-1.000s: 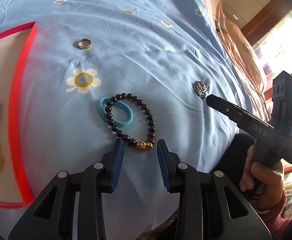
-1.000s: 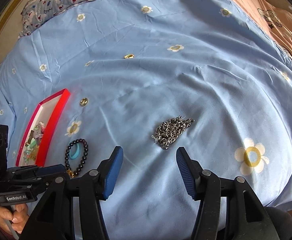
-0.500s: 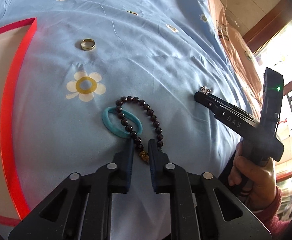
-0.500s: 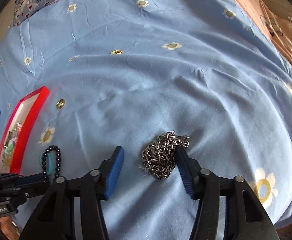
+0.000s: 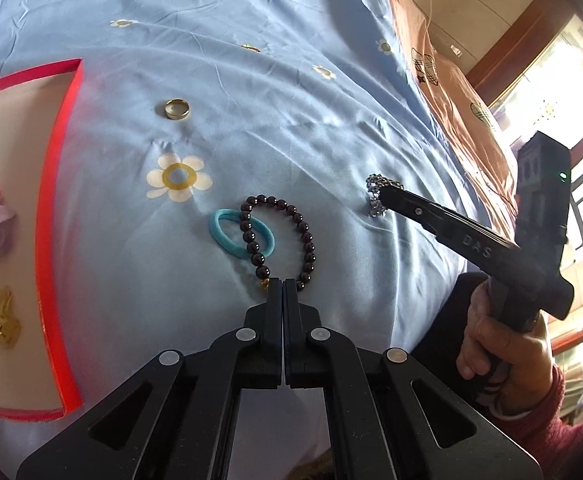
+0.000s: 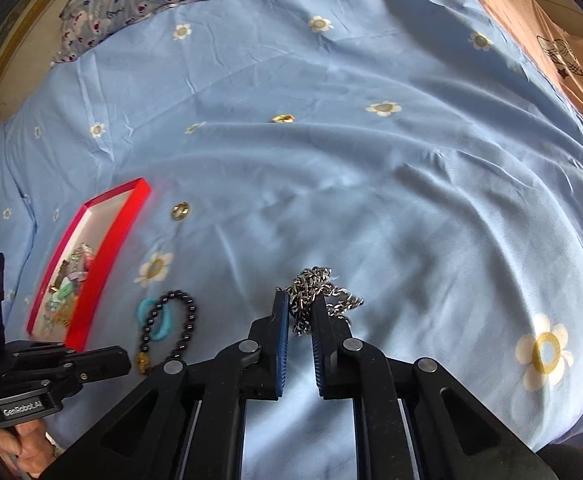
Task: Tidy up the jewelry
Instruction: 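Carry black bracelet with left gripper while right gripper carries silver chain into box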
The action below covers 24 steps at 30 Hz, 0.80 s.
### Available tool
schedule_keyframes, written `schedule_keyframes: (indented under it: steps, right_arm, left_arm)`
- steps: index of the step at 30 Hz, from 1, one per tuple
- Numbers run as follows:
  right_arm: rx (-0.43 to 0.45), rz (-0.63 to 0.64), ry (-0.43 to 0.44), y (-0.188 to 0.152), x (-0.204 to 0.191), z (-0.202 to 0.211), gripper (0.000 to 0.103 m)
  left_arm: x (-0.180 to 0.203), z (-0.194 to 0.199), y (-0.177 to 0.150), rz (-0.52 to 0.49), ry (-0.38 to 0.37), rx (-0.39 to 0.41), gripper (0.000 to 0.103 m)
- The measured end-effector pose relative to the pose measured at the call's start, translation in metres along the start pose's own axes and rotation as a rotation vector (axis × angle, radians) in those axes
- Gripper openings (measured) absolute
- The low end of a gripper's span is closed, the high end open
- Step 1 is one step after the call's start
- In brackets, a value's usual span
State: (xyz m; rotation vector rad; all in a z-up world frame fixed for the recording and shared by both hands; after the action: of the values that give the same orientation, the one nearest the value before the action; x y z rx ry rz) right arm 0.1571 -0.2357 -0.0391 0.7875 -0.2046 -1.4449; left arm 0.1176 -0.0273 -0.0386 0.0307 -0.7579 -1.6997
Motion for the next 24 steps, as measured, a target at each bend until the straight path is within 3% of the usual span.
schedule_keyframes:
  steps: [4,6,8,13,15,24]
  right_arm:
    - [0.002,0.01,0.024,-0.001,-0.008,0.006,0.01]
    - [0.001,0.011,0.033,-0.003,-0.009,0.007,0.008]
    - [-0.001,0.007,0.041,-0.004,-0.01,0.008,0.008]
    - [-0.005,0.016,0.045,-0.006,-0.012,0.006,0.008]
    - [-0.005,0.014,0.047,-0.006,-0.011,0.006,0.008]
    - [0.035,0.022,0.075,0.0,-0.019,0.024,0.008]
  left_arm:
    - [-0.006,-0.005,0.0,0.049,-0.027,-0.029,0.003]
    - [-0.008,-0.01,0.002,0.066,-0.01,-0.04,0.022]
    - [-0.009,-0.016,0.004,0.089,-0.019,-0.045,0.03]
    - [-0.002,-0.029,0.01,0.046,0.021,-0.048,0.028]
    - [0.001,-0.034,0.012,0.013,0.036,-0.049,0.008]
    - [0.007,-0.014,0.004,-0.036,0.037,-0.015,0.007]
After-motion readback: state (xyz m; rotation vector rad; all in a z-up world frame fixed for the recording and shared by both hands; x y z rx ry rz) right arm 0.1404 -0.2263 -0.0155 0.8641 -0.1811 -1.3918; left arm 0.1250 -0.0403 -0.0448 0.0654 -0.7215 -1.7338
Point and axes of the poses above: each gripper's, at about its wrist camera, not at the fingertips, and z roughly against the way its jaws point, x to its right, y to its top, the point moved 1 cm from there along -z, roughly the way its jaws point, and after that the axes turned 5 degrees about -z, right-handed, at the moved point
